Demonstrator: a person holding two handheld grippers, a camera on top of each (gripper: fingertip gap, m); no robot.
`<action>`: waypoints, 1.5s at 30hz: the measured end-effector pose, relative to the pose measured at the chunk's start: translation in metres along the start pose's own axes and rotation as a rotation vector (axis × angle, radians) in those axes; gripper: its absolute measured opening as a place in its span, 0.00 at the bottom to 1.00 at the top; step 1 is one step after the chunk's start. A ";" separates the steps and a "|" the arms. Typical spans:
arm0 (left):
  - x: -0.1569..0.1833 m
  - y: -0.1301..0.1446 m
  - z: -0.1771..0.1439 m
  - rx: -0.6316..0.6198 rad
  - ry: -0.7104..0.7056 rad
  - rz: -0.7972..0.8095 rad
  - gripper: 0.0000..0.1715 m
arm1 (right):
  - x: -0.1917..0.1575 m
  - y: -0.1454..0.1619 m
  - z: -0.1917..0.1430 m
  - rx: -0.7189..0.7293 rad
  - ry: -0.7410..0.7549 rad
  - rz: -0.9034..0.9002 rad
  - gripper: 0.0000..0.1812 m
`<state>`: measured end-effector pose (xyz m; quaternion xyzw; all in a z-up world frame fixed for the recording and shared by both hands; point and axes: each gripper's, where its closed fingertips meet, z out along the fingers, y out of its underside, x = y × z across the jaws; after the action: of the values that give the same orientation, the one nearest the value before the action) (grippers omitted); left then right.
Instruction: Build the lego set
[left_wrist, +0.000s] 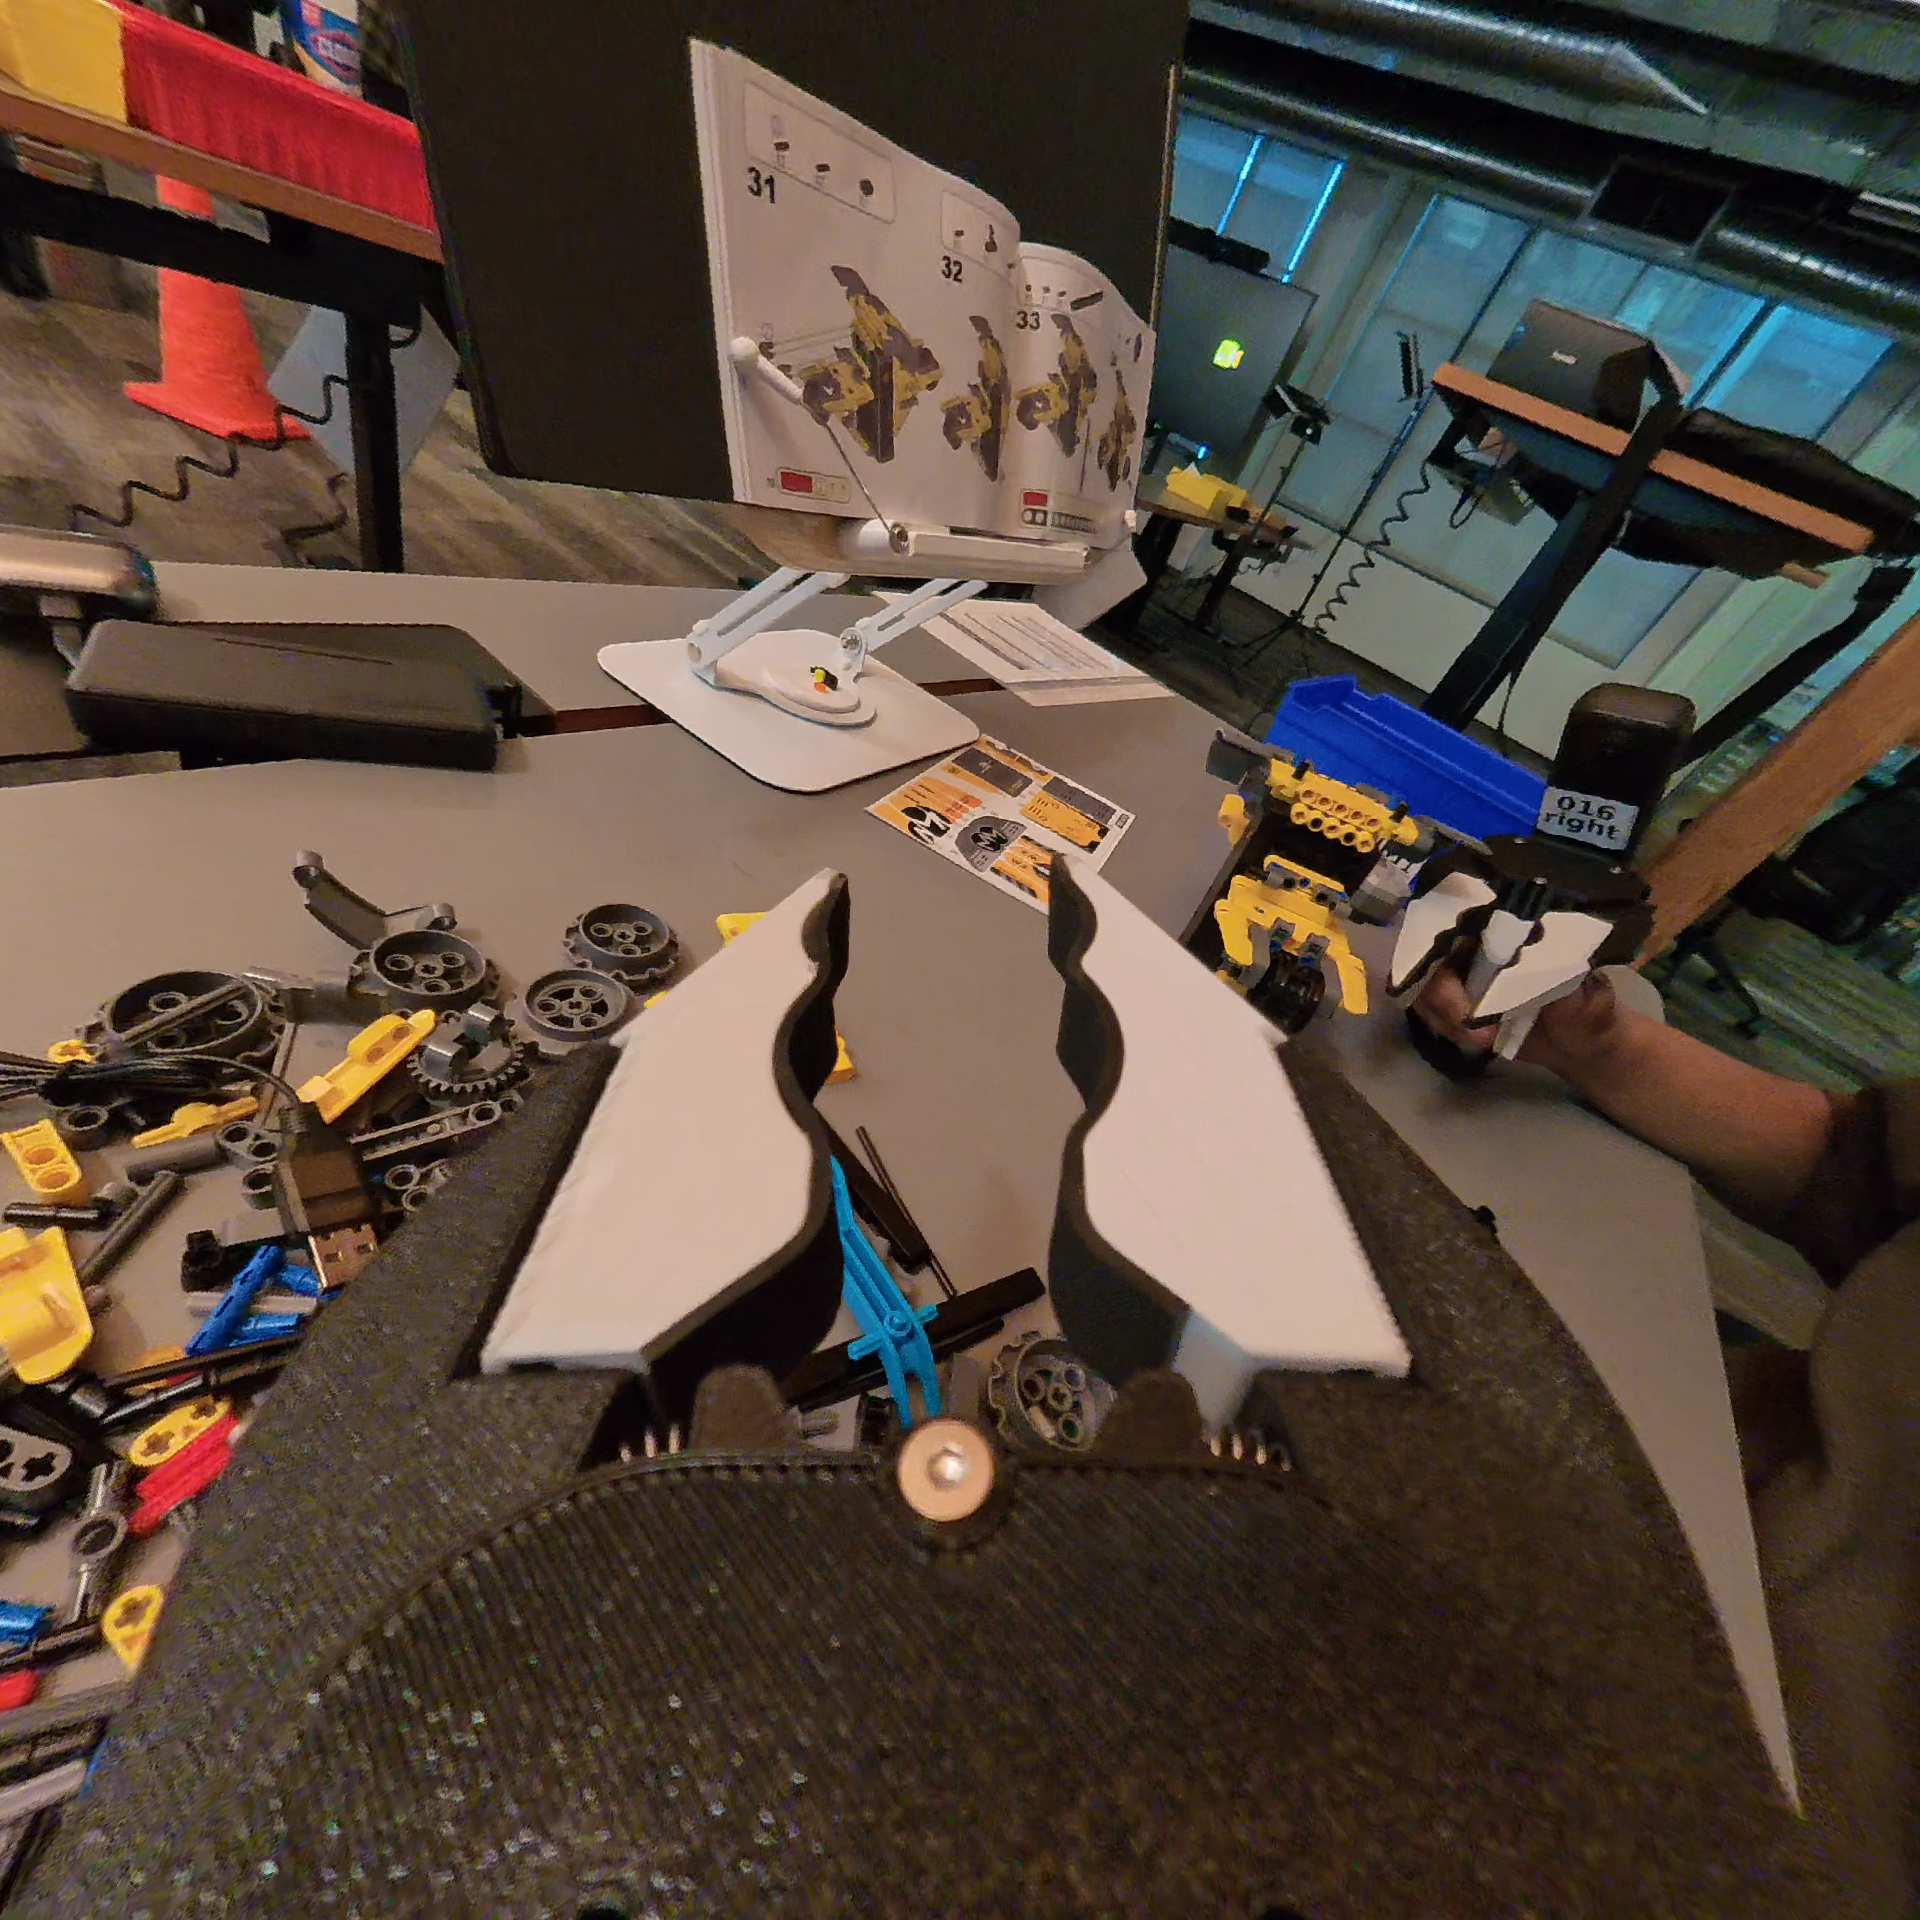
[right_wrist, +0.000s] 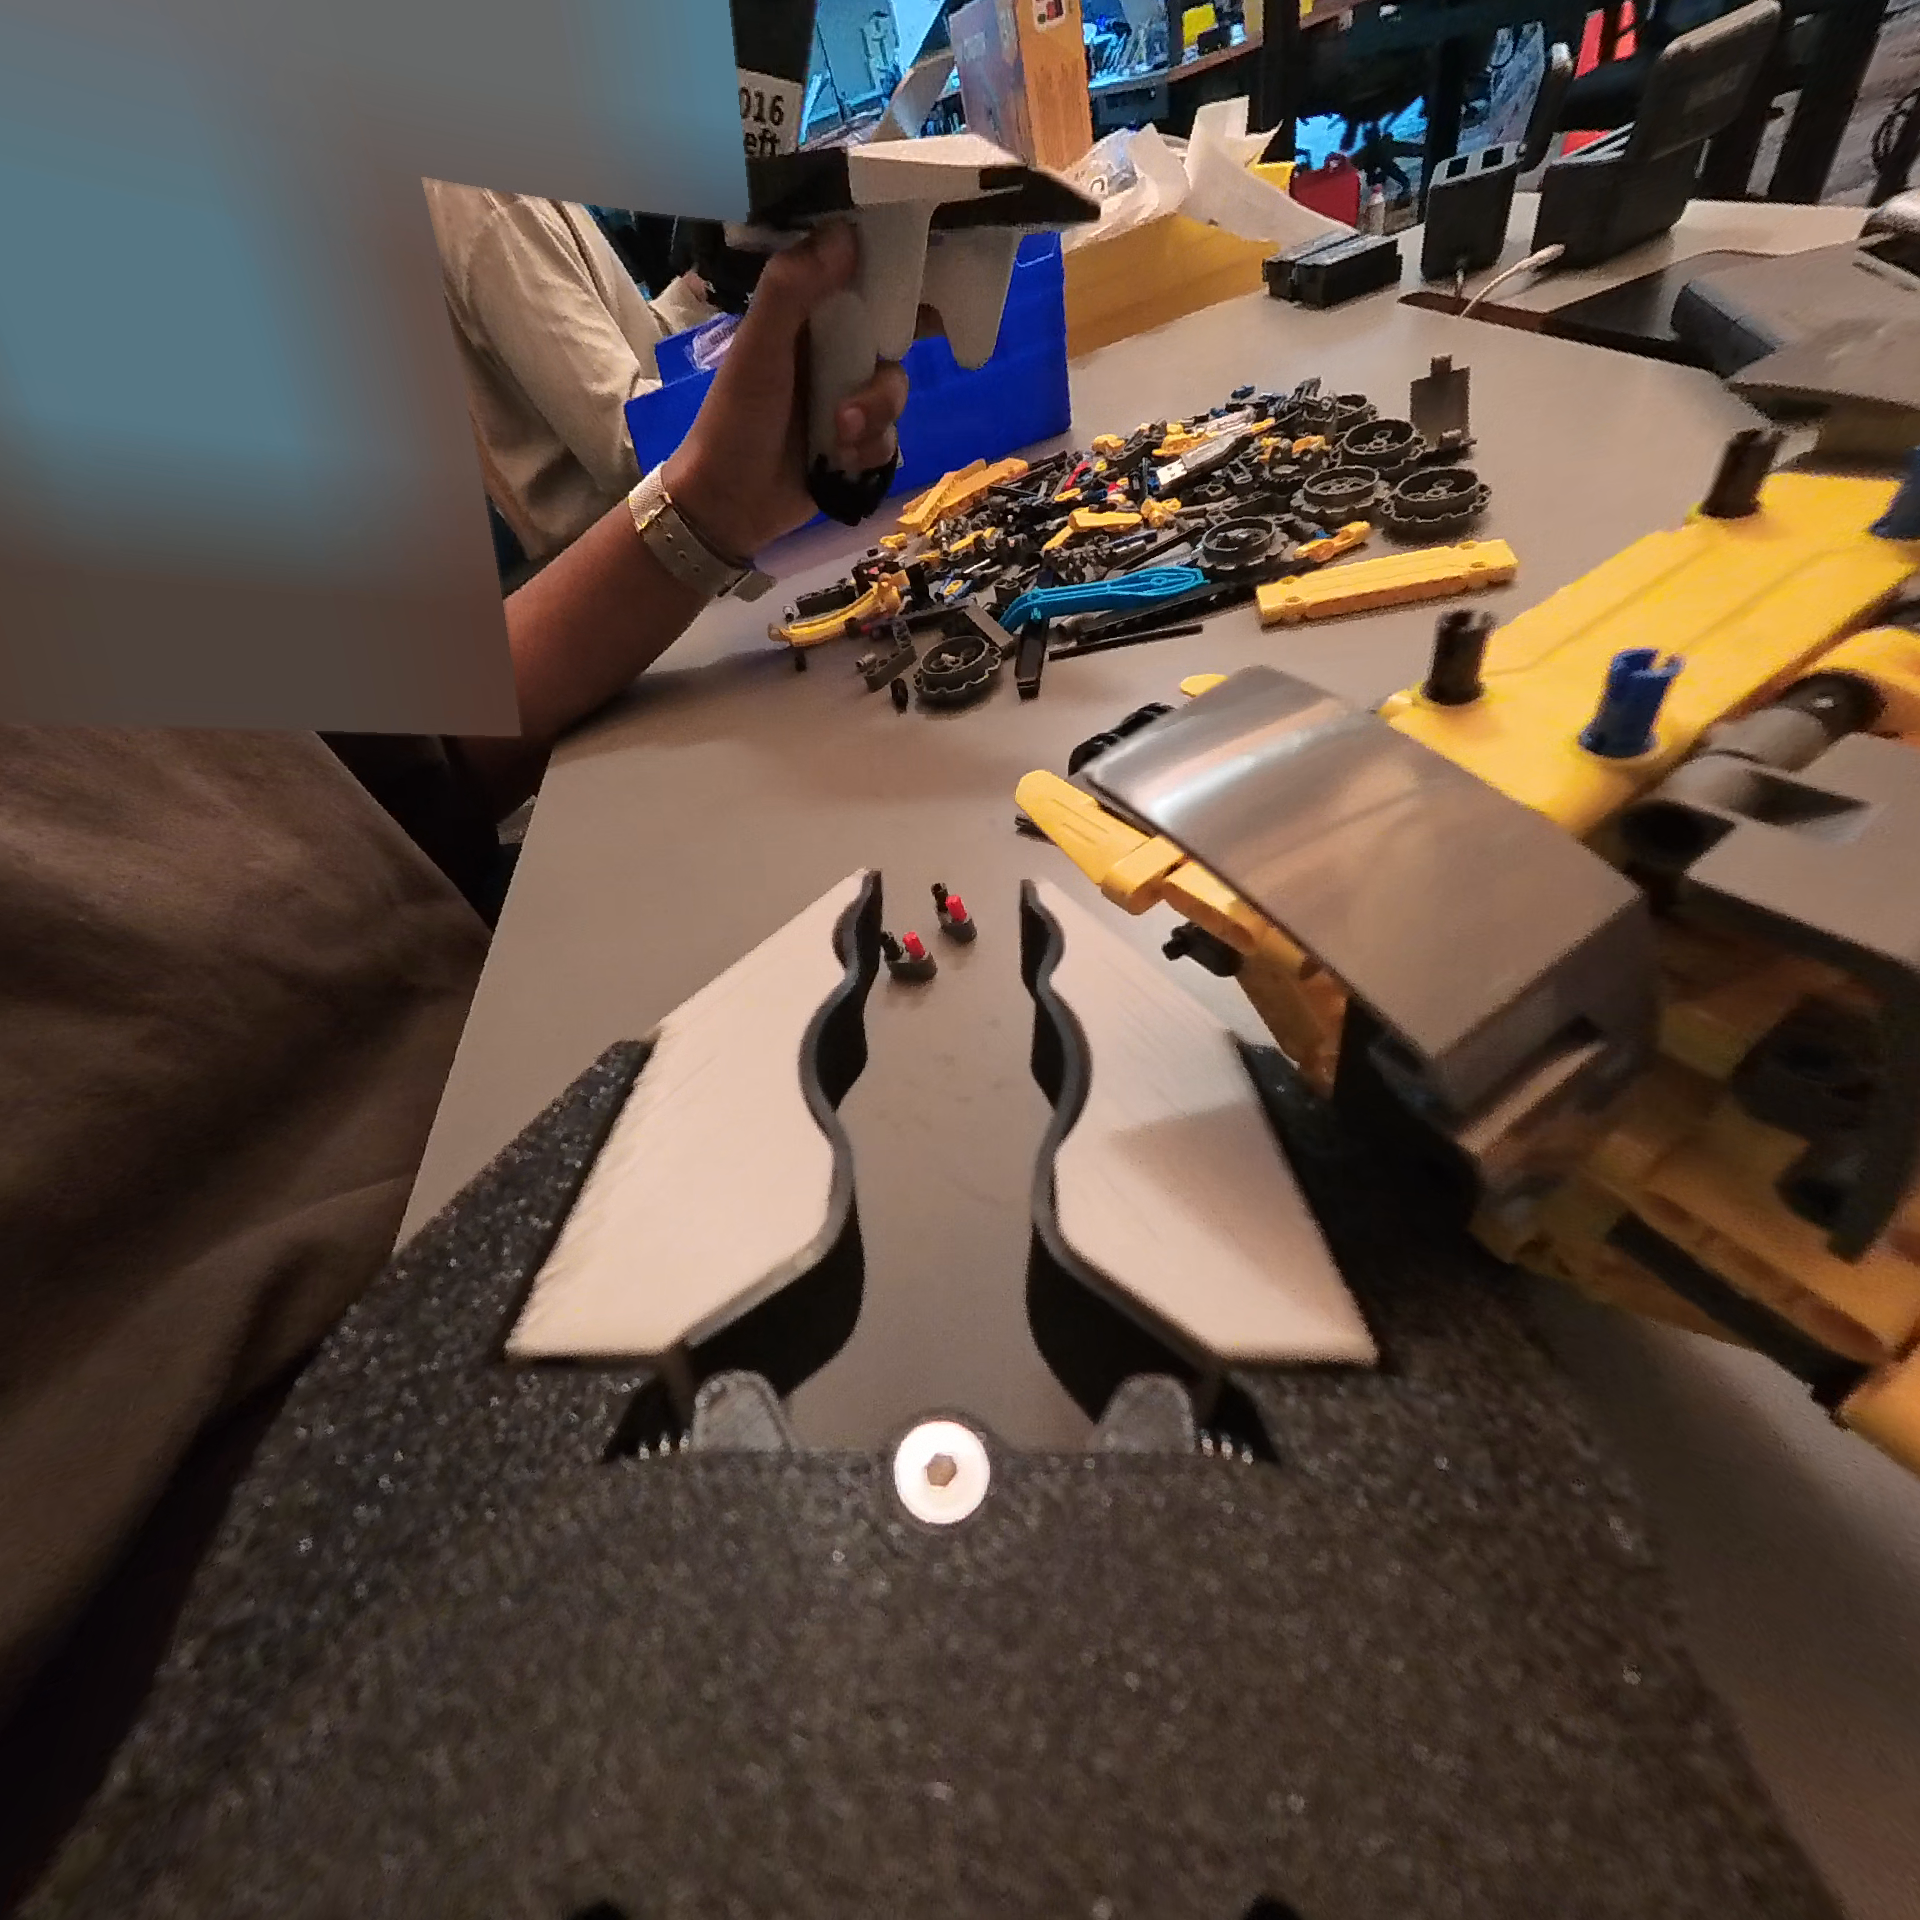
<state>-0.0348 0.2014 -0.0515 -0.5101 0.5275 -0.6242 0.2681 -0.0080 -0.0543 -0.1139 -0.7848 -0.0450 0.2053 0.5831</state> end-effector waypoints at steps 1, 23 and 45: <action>0.000 0.000 0.000 -0.002 0.002 -0.003 0.21 | 0.000 0.000 0.000 0.001 -0.001 0.001 0.14; -0.004 0.002 0.000 -0.006 -0.015 0.001 0.22 | -0.002 0.003 0.003 -0.024 0.004 -0.016 0.15; -0.002 0.013 0.008 -0.064 0.000 -0.005 0.22 | -0.001 0.005 0.004 -0.034 0.002 -0.007 0.16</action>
<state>-0.0292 0.1960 -0.0651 -0.5197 0.5459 -0.6077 0.2502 -0.0109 -0.0527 -0.1192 -0.7946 -0.0504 0.2016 0.5705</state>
